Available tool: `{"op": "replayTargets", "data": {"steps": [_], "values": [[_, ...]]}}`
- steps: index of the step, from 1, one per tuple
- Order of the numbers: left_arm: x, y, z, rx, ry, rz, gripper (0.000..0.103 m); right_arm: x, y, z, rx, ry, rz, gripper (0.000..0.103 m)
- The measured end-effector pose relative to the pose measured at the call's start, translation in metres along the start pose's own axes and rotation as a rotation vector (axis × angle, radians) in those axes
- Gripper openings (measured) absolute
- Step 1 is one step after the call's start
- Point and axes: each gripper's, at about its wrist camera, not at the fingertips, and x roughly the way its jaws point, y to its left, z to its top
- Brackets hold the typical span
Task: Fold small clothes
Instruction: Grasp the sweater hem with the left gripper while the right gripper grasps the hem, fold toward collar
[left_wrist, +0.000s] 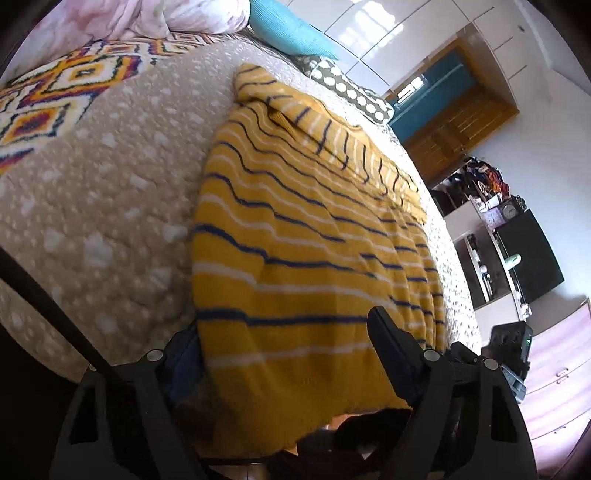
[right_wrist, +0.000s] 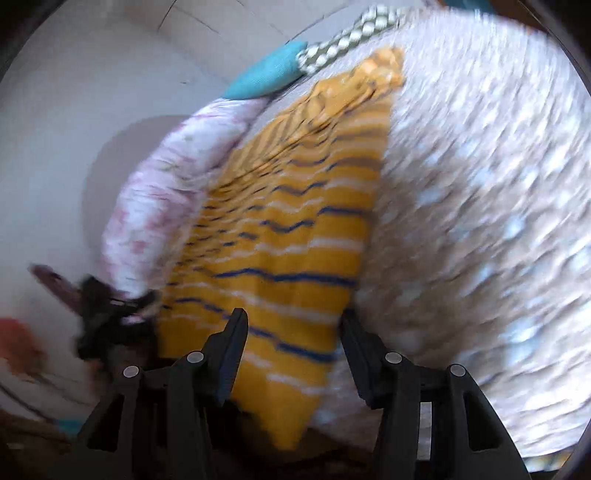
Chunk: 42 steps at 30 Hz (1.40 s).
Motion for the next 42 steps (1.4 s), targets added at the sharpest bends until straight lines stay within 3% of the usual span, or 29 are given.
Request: {"op": "replayTargets", "data": {"steps": [5, 6, 7, 9, 11, 12, 13, 19, 24, 26, 31, 35, 39, 42], "values": [[0.001, -0.001, -0.008, -0.002, 0.01, -0.016, 0.081, 0.017, 0.007, -0.019, 0.006, 0.025, 0.041, 0.057], [0.001, -0.001, -0.009, -0.003, 0.016, -0.02, 0.077, 0.019, 0.009, -0.02, 0.005, 0.026, 0.039, 0.056], [0.002, -0.002, -0.009, -0.002, 0.023, -0.021, 0.069, 0.02, 0.011, -0.021, 0.003, 0.028, 0.038, 0.055], [0.004, -0.002, -0.01, 0.004, 0.042, 0.01, 0.024, 0.027, 0.018, -0.024, -0.014, 0.049, 0.03, 0.047], [0.003, 0.001, -0.011, -0.003, 0.054, 0.049, 0.01, 0.035, 0.026, -0.028, -0.039, 0.075, 0.006, 0.031], [0.002, 0.003, -0.01, -0.02, 0.052, 0.038, 0.009, 0.04, 0.031, -0.03, -0.056, 0.09, -0.002, 0.015], [-0.001, 0.005, -0.009, -0.039, 0.047, 0.029, 0.009, 0.04, 0.035, -0.03, -0.072, 0.094, -0.013, 0.012], [-0.029, -0.016, 0.025, 0.008, -0.057, -0.006, 0.008, 0.02, 0.078, 0.0, -0.208, 0.032, -0.004, 0.01], [-0.027, -0.049, 0.104, 0.07, -0.158, -0.016, 0.008, 0.022, 0.131, 0.067, -0.323, -0.083, -0.008, 0.01], [-0.011, -0.064, 0.141, 0.113, -0.196, 0.027, 0.008, 0.025, 0.136, 0.1, -0.336, -0.133, -0.027, 0.01], [0.048, -0.084, 0.219, 0.145, -0.195, 0.122, 0.008, 0.053, 0.129, 0.174, -0.289, -0.206, -0.089, 0.01], [0.107, -0.073, 0.273, 0.103, -0.132, 0.182, 0.008, 0.083, 0.102, 0.221, -0.224, -0.225, -0.178, 0.01], [0.155, -0.054, 0.291, 0.059, -0.059, 0.229, 0.009, 0.107, 0.061, 0.255, -0.127, -0.203, -0.215, 0.01], [0.175, -0.036, 0.3, -0.015, -0.021, 0.186, 0.014, 0.119, 0.029, 0.278, -0.036, -0.179, -0.219, 0.012]]}}
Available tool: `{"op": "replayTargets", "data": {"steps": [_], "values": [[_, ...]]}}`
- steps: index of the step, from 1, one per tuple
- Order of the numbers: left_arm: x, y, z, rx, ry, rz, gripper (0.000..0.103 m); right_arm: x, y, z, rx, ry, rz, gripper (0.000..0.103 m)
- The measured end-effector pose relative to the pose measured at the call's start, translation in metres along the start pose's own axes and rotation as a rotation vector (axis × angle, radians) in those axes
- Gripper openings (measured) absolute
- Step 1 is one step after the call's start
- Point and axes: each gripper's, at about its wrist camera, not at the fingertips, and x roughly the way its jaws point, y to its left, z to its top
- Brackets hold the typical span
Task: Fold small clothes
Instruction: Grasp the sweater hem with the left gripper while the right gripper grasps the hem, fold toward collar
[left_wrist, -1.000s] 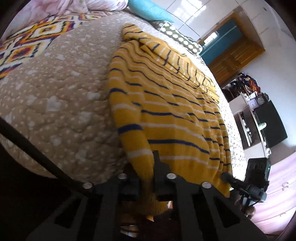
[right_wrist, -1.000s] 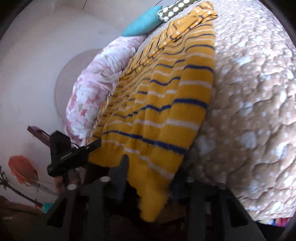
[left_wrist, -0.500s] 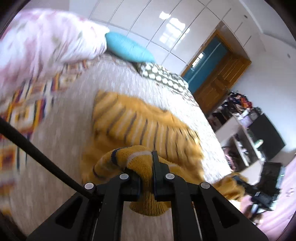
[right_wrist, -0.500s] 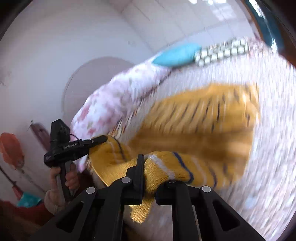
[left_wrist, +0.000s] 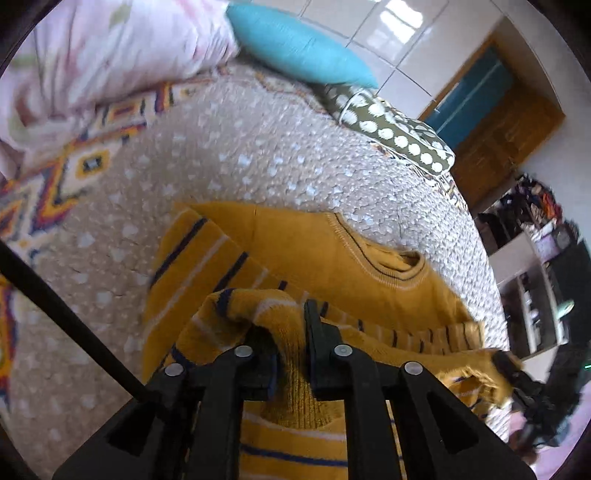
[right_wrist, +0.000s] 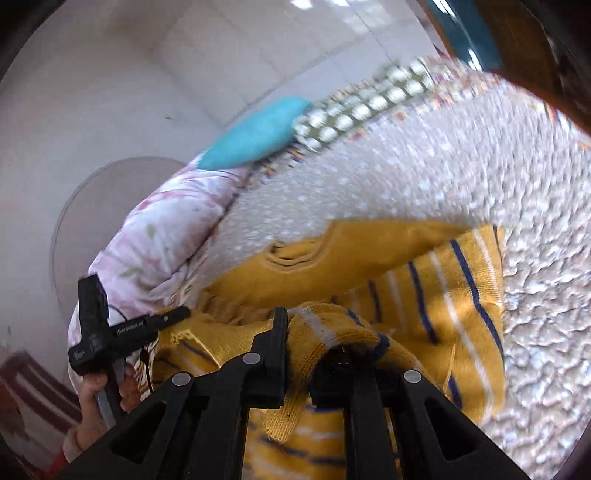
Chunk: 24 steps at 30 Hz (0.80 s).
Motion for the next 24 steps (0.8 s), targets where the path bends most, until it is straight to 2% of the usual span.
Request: {"op": "replayTargets", "data": {"steps": [2, 4, 6, 11, 12, 13, 15, 16, 20, 24], "values": [[0.005, 0.008, 0.006, -0.061, 0.013, -0.073, 0.022, 0.014, -0.017, 0.01, 0.065, 0.017, 0.004, 0.018], [0.004, 0.013, 0.01, -0.101, 0.014, -0.138, 0.034, 0.024, -0.031, 0.018, 0.125, 0.025, 0.016, 0.044], [-0.001, 0.018, 0.013, -0.143, 0.009, -0.208, 0.041, 0.035, -0.046, 0.027, 0.188, 0.019, 0.033, 0.054], [-0.018, 0.02, 0.015, -0.165, 0.002, -0.255, 0.047, 0.042, -0.06, 0.041, 0.256, -0.001, 0.004, 0.054], [-0.024, 0.021, 0.016, -0.167, -0.015, -0.249, 0.058, 0.04, -0.059, 0.044, 0.247, -0.006, -0.011, 0.055], [-0.032, 0.023, 0.018, -0.174, -0.041, -0.236, 0.074, 0.037, -0.056, 0.047, 0.229, -0.015, -0.036, 0.056], [-0.054, 0.032, 0.023, -0.213, -0.142, -0.181, 0.085, 0.027, -0.049, 0.049, 0.185, -0.035, -0.083, 0.065], [-0.063, 0.037, 0.026, -0.232, -0.174, -0.156, 0.085, 0.025, -0.047, 0.05, 0.17, -0.04, -0.095, 0.065], [-0.084, 0.039, 0.028, -0.198, -0.179, -0.065, 0.085, 0.002, -0.033, 0.037, 0.1, -0.043, -0.116, 0.065], [-0.111, 0.025, 0.004, -0.083, -0.174, 0.072, 0.085, -0.017, -0.018, 0.018, 0.01, -0.03, -0.143, 0.065]]}}
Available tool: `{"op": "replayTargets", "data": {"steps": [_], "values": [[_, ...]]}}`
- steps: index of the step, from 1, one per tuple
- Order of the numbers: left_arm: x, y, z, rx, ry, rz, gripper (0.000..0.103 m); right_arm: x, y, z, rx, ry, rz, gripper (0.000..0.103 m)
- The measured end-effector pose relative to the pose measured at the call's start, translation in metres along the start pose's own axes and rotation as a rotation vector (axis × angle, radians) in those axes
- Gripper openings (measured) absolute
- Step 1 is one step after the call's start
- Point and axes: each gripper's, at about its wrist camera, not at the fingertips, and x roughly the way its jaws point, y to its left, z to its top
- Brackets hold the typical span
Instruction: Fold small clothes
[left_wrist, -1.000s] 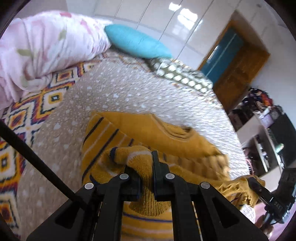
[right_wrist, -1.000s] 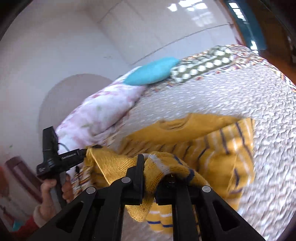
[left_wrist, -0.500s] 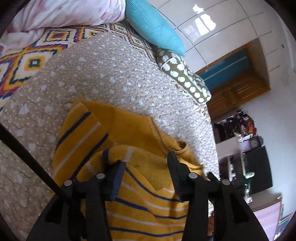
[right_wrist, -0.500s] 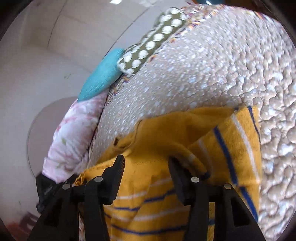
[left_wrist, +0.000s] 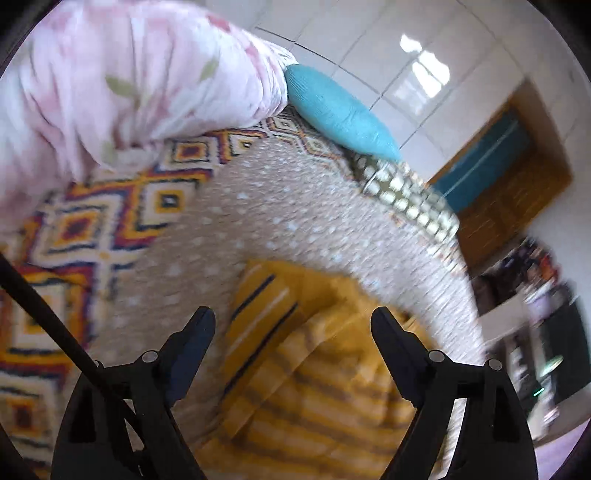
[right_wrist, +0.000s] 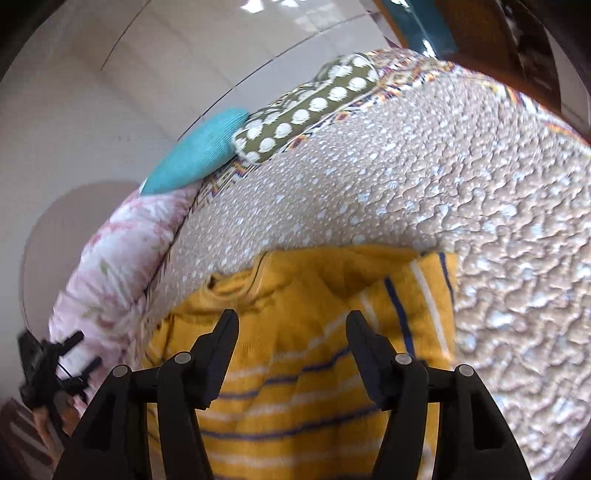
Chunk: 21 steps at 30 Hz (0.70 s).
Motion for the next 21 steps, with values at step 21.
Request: {"op": "replayTargets", "data": {"steps": [21], "values": [[0.034, 0.029, -0.116, 0.176, -0.023, 0.253, 0.085, -0.024, 0.075, -0.084, -0.369, 0.107, -0.196, 0.053]]}}
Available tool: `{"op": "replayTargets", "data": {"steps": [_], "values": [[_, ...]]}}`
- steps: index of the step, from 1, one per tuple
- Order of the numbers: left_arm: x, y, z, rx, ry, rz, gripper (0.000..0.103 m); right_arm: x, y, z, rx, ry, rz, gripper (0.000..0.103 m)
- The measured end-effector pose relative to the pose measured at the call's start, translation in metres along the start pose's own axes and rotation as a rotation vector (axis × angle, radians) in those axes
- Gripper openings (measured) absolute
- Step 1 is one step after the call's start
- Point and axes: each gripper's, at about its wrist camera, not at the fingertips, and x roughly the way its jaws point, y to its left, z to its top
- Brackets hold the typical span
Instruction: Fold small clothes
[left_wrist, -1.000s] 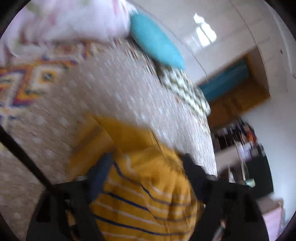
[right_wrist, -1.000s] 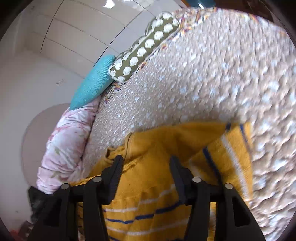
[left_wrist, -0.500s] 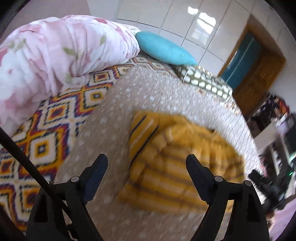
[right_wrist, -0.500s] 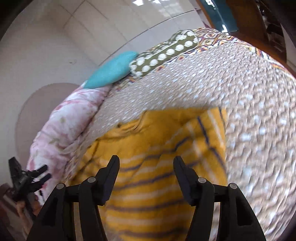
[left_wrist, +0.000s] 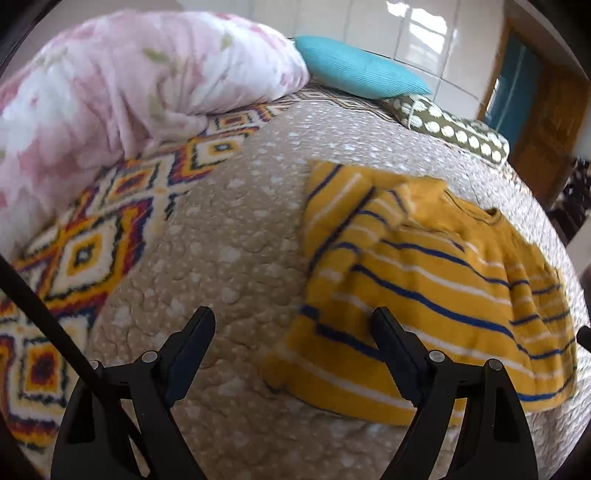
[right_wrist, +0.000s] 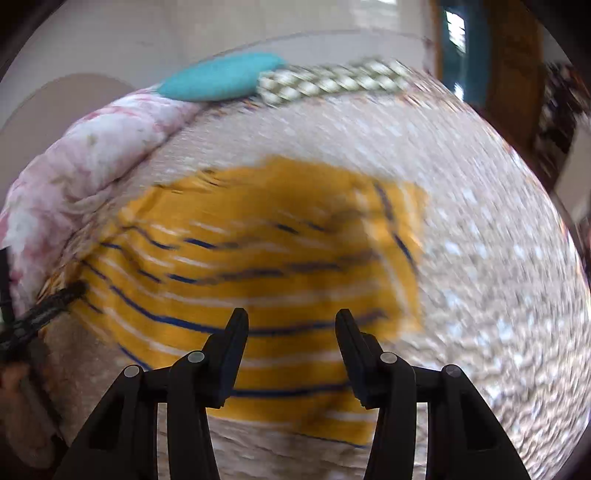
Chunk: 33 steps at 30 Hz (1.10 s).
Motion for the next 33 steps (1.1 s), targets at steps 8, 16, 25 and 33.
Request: {"op": "replayTargets", "data": {"steps": [8, 16, 25, 33], "values": [[0.009, 0.025, 0.004, -0.017, 0.017, -0.04, 0.09, 0.082, 0.103, 0.051, -0.095, 0.052, 0.089, 0.053], [0.019, 0.031, 0.0, -0.029, 0.042, -0.051, 0.094, 0.175, 0.195, 0.089, -0.348, 0.141, -0.016, 0.053], [0.02, 0.036, 0.0, -0.054, 0.048, -0.074, 0.094, 0.223, 0.247, 0.117, -0.452, 0.143, -0.087, 0.052], [0.02, 0.036, 0.0, -0.055, 0.048, -0.075, 0.094, 0.243, 0.265, 0.141, -0.449, 0.173, -0.126, 0.054]]}}
